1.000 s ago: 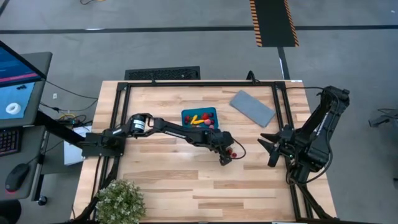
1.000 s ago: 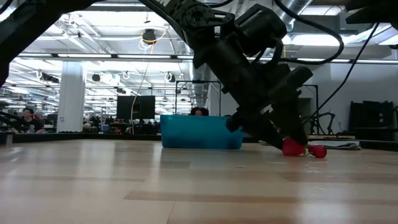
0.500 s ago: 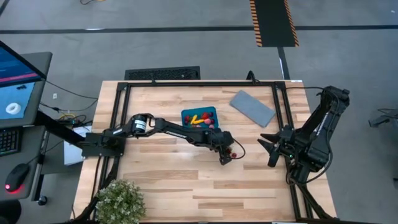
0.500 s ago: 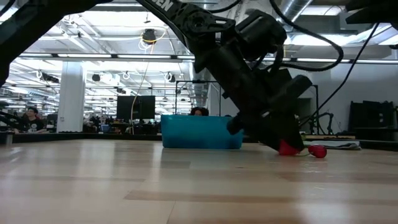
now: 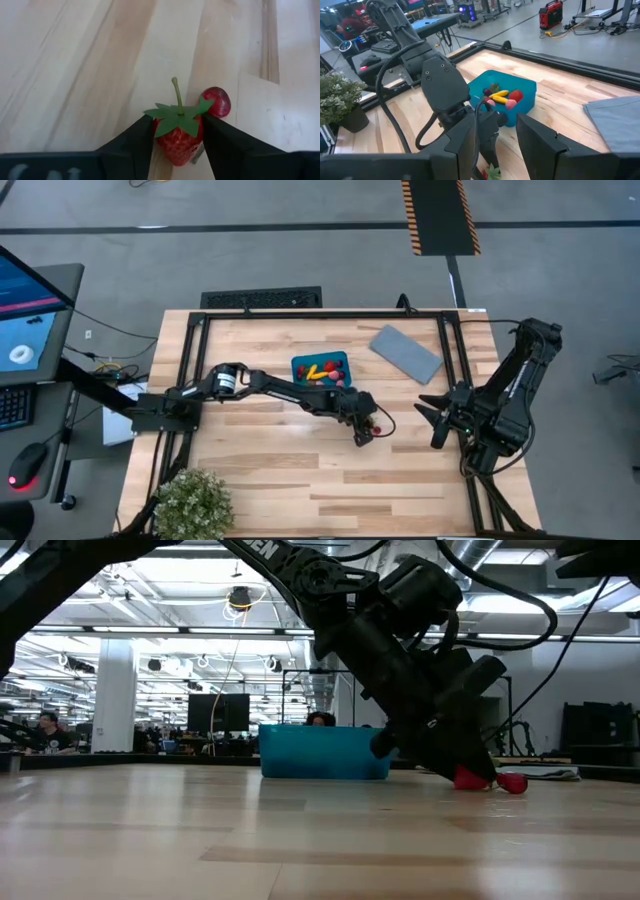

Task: Pick and placing Produce into tupperware
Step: Put the red strawberry into the blue bin

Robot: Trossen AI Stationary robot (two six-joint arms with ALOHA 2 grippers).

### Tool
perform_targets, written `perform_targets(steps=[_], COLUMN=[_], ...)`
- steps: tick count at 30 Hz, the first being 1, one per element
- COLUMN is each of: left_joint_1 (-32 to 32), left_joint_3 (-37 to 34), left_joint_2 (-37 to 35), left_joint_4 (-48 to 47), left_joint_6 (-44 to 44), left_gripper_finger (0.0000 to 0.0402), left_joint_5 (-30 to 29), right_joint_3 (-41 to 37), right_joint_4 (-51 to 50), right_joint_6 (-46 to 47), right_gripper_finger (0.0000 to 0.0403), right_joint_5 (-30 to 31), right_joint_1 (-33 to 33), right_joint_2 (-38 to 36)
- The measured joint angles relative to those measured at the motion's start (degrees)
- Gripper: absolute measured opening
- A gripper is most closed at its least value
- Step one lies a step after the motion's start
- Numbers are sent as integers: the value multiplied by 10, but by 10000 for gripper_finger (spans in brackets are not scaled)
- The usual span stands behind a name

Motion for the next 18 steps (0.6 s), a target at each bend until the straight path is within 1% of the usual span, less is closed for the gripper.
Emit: perform_targets(steps=[2,8,10,14,18], left_joint_1=[0,1,-1,-6,-17], left_joint_3=[0,-1,-3,-2,-2], left_joint_2=[-5,-18,-28,-65,-105], left_joint_4=[-14,-45,-53,-52,-74], left_joint_6=[-6,9,12,28,51], left_gripper_finger=[144,119,120,141,139], left_joint_5=[2,-9,-9,-21,-54], right_joint_3=[0,0,0,0,0], right_joint_4=[0,0,-1,5,7], right_joint_6=[0,-1,-1,-14,-15], right_gripper_finger=[163,163,163,163,163], right_joint_5=[0,-1,0,0,0], right_joint_1=[0,0,0,0,0], right_joint_2=[0,0,0,0,0])
